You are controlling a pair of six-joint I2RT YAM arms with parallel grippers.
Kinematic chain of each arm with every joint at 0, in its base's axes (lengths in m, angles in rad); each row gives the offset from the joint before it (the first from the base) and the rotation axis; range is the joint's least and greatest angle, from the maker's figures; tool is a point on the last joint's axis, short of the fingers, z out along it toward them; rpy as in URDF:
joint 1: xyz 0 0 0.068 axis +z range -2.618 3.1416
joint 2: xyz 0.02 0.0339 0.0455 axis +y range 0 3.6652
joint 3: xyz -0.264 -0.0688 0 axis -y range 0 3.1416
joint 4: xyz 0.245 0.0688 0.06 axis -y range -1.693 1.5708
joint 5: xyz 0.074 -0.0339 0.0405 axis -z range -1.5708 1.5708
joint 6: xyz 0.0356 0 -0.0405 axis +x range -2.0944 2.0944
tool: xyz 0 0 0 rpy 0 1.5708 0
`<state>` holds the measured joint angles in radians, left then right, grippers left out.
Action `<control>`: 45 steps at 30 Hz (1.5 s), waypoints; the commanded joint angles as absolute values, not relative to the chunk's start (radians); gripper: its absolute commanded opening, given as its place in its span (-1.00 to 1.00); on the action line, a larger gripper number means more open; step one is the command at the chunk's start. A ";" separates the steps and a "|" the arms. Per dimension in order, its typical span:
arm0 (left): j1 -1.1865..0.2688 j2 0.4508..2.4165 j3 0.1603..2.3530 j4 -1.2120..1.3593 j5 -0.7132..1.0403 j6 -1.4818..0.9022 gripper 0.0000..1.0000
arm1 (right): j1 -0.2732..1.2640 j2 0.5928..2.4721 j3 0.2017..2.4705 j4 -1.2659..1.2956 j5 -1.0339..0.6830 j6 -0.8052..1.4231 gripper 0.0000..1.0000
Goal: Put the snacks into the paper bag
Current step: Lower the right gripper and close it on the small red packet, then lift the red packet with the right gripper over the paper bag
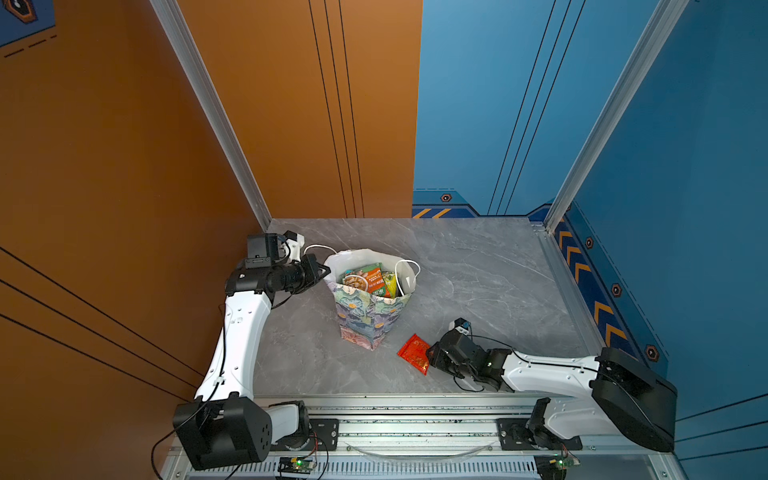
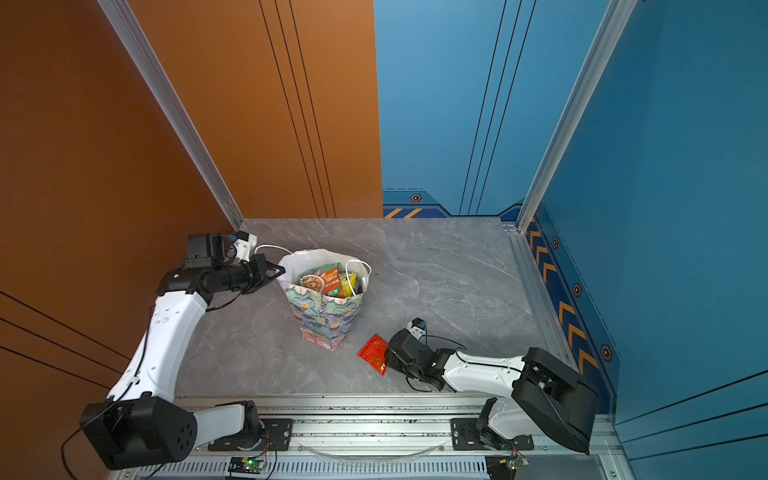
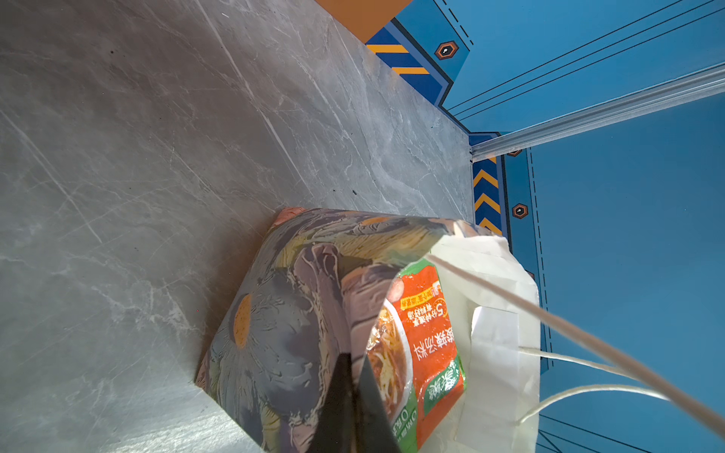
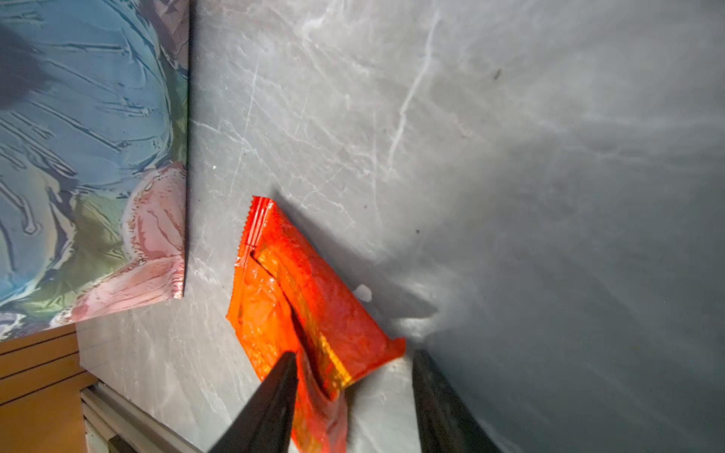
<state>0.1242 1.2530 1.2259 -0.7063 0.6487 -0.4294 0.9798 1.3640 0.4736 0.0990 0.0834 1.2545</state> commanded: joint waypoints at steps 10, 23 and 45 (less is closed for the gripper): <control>0.127 1.234 1.220 -0.657 0.667 -0.432 -1.00 | 0.995 1.502 0.495 0.243 0.077 1.308 -0.53; 0.127 1.233 1.218 -0.657 0.666 -0.431 -1.00 | 0.998 1.499 0.501 0.249 0.095 1.312 -1.00; 0.127 1.238 1.227 -0.657 0.666 -0.434 -1.00 | 0.636 0.905 0.844 -0.452 0.234 0.834 -1.00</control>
